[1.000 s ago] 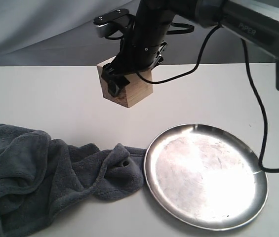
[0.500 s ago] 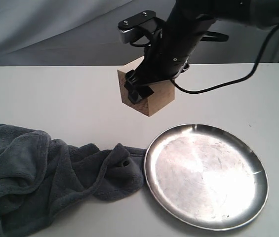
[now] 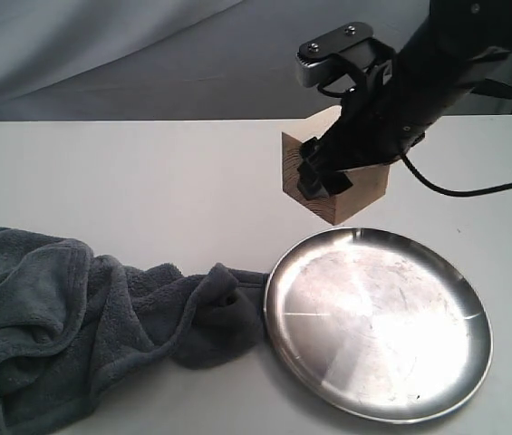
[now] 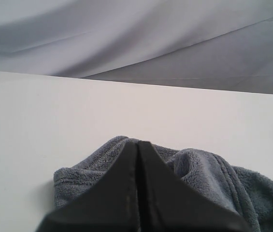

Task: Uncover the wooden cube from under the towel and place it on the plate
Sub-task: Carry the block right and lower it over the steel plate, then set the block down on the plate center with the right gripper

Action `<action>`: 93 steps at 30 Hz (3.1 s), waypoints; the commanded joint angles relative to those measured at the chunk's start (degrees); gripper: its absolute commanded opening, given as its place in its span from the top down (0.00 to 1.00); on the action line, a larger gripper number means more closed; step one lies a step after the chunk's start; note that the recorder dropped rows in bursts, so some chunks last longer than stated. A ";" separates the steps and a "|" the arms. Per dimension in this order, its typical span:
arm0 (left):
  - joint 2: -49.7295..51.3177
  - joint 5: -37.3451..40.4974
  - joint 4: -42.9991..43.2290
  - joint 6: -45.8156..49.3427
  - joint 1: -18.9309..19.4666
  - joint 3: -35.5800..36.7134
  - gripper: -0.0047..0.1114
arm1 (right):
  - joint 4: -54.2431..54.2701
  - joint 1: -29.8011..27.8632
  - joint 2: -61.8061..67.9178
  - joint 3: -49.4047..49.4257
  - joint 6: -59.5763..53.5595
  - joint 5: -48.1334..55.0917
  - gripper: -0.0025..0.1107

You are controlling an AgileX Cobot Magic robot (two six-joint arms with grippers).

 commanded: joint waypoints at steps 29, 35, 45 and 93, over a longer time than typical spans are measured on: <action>-0.17 -0.57 -0.25 0.03 0.02 0.25 0.96 | 0.18 -0.39 -25.10 41.48 6.60 -27.77 0.95; -0.17 -0.57 -0.25 0.03 0.02 0.25 0.96 | -0.08 -0.39 -23.84 41.48 6.37 -28.25 0.95; -0.17 -0.57 -0.25 0.03 0.02 0.25 0.96 | -0.08 -0.39 -12.04 41.48 6.37 -35.65 0.95; -0.17 -0.57 -0.25 0.03 0.02 0.25 0.96 | 0.60 -0.39 -3.20 41.48 7.26 -41.41 0.20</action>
